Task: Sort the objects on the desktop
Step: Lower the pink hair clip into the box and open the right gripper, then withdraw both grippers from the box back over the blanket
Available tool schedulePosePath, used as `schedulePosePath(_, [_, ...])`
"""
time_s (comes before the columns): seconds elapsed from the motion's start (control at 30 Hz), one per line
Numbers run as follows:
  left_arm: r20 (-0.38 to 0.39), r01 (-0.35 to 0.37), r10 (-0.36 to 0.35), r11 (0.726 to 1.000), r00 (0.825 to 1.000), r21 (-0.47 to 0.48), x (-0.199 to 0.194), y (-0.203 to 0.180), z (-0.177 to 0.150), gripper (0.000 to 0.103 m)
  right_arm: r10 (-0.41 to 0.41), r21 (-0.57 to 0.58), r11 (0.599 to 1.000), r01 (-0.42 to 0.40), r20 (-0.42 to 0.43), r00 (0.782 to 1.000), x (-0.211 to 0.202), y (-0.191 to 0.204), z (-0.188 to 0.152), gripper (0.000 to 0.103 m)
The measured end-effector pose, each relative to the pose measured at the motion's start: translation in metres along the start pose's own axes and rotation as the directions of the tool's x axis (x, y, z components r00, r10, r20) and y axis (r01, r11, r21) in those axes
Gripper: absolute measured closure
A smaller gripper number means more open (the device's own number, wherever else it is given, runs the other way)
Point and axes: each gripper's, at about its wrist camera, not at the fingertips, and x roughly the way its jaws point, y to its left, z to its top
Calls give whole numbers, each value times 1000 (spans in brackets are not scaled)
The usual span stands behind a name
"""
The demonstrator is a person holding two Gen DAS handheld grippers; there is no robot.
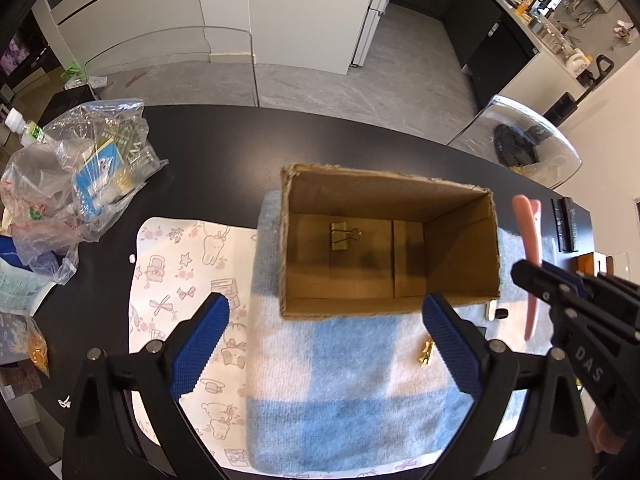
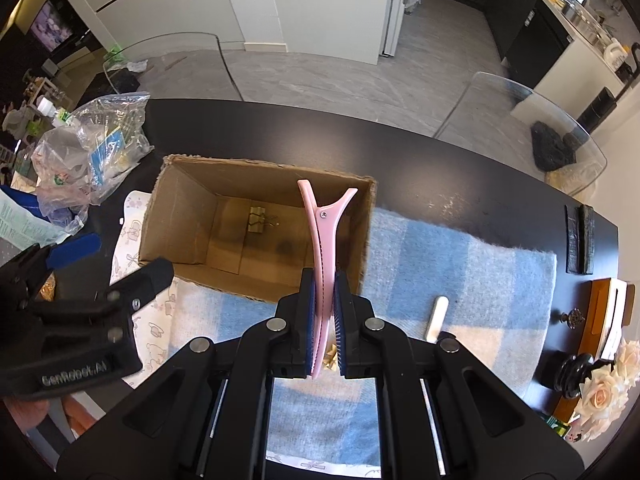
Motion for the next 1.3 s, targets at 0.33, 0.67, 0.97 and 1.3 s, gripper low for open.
schedulePosePath(0.33, [0, -10, 10, 998, 1000, -67, -9, 33, -17, 6, 2, -38, 999, -2, -5, 1000, 6, 27, 8, 94])
schedulePosePath(0.67, [21, -10, 12, 996, 1000, -92, -24, 46, -23, 6, -21, -23, 999, 22, 54, 998, -16, 27, 5, 22])
schedulePosePath(0.97, [49, -7, 11, 996, 999, -89, -51, 36, -36, 6, -25, -26, 999, 27, 72, 997, -47, 20, -14, 0])
schedulePosePath(1.3, [76, 14, -14, 1000, 997, -1, -92, -21, -74, 6, -42, 27, 999, 39, 95, 995, -104, -25, -79, 0])
